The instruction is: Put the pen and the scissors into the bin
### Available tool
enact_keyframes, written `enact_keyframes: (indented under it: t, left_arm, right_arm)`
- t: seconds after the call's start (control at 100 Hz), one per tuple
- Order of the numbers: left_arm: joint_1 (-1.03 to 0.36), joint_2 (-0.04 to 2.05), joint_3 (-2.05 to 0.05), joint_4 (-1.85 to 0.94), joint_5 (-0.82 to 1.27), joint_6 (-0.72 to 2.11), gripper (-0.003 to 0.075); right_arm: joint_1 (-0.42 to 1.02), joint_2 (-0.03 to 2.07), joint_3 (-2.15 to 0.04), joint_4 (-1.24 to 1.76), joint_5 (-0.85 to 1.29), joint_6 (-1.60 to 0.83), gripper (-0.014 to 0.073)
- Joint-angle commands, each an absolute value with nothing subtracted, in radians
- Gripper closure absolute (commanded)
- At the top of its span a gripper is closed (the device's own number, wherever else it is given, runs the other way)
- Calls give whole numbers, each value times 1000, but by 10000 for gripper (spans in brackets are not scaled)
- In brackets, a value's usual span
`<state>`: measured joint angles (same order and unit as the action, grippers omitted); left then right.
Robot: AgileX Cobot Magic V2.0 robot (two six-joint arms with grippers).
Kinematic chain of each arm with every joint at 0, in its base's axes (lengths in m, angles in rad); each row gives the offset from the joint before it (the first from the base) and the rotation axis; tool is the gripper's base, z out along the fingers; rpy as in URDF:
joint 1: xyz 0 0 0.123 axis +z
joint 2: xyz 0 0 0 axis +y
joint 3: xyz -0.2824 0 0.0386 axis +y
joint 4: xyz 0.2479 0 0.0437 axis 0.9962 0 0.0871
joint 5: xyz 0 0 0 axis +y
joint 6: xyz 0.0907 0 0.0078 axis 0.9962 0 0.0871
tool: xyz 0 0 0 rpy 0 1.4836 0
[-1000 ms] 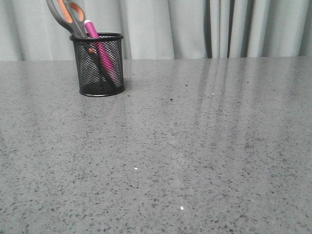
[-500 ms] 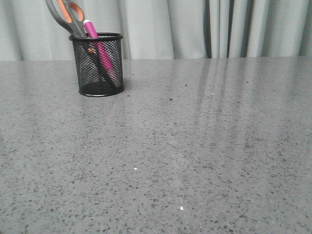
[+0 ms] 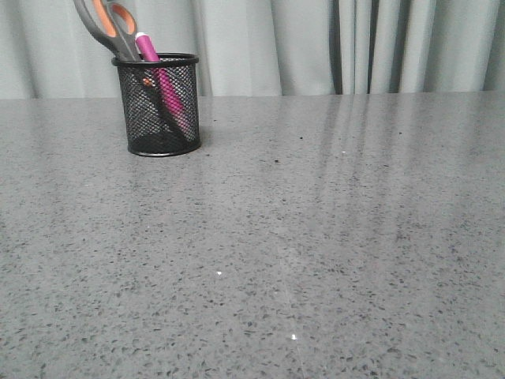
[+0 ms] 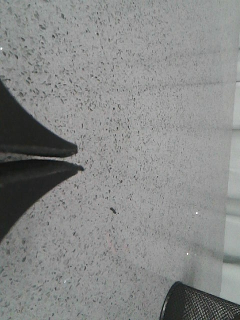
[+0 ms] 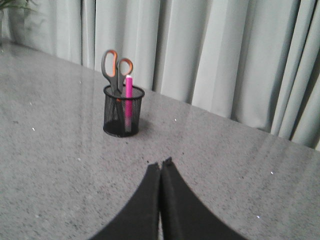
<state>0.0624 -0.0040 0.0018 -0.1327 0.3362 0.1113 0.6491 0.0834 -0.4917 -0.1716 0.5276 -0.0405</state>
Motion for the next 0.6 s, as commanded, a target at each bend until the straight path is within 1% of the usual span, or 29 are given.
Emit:
enact_keyframes:
  t: [0.0,0.07,0.14,0.22,0.32,0.43,0.59]
  left_arm:
    - [65,-36,46,-138,294,99,739]
    - [65,-36,46,-138,294,99,739]
    - [65,-36,46,-138,294,99,739]
    - [65,-36,46,-138,294,99,739]
    - [65,-36,46,-138,294,99,739]
    - [65,-36,46,-138,294,99,739]
    - [65,-36,46,-138,294,99,739]
  right_arm:
    - [637,97,-484,-272,463,-26,653]
    - [611,97,-430,-318,398,50,653]
    - [567,97,-359,-320,329,77,653]
    - [485,97,-274,-295,282,79,653]
    - [366,97,-154,-148,209,79,653]
    - [258,97,-45,-132,112,79,653]
    - [194,83,27,-127,93,79,653]
